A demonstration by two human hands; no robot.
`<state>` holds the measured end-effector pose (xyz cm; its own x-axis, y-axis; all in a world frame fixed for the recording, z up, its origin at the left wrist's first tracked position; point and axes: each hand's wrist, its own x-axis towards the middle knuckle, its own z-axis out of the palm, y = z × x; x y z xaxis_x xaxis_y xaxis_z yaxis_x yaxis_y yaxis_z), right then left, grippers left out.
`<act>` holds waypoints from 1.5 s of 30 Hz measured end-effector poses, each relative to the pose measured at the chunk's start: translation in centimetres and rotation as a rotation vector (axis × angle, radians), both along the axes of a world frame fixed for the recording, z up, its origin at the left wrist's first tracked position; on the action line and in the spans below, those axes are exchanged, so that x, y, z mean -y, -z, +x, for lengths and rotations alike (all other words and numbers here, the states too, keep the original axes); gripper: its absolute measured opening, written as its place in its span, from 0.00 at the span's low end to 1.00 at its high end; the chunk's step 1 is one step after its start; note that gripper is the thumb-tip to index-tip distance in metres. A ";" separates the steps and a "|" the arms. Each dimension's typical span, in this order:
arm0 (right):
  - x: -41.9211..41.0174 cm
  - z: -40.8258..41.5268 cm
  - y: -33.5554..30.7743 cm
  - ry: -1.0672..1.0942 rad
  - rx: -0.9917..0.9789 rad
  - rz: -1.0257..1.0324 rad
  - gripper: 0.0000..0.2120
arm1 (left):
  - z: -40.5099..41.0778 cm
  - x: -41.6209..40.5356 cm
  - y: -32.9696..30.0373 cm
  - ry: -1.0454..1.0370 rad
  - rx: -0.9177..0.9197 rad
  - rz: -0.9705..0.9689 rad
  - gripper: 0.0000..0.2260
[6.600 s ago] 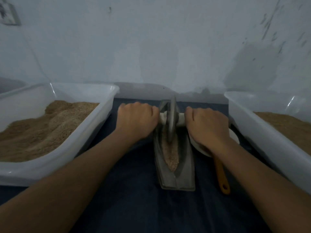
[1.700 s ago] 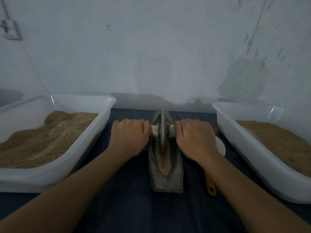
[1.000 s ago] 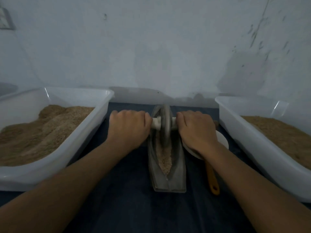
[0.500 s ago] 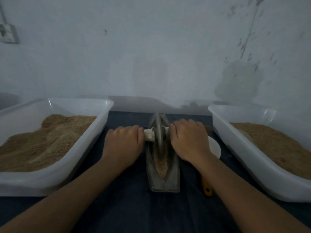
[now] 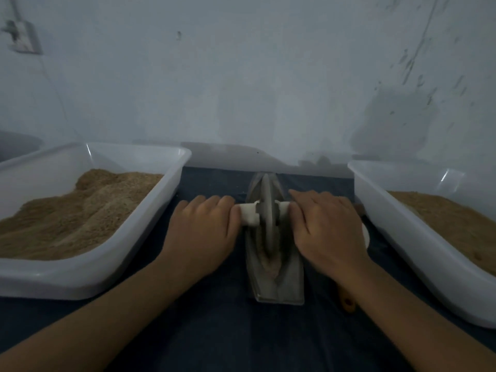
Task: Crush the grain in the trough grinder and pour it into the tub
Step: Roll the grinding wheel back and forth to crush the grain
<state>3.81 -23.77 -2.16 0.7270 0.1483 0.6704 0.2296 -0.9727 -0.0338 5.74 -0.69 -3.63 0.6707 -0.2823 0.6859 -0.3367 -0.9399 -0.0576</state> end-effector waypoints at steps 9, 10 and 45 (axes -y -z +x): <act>0.1 7.8 -1.7 0.121 -0.169 0.005 0.22 | 8.4 2.8 -2.8 -0.152 -0.119 0.125 0.15; 0.1 8.2 -2.0 0.131 -0.193 0.011 0.23 | 9.0 2.9 -3.1 -0.150 -0.140 0.114 0.18; 1.8 8.8 -1.1 0.128 -0.323 0.117 0.31 | 7.8 3.6 -3.8 -0.131 -0.114 0.200 0.21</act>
<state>12.64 -25.53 -1.05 0.9117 -0.0216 0.4102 0.0656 -0.9781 -0.1974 13.55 -4.33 0.21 0.7799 -0.3108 0.5433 -0.2281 -0.9494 -0.2158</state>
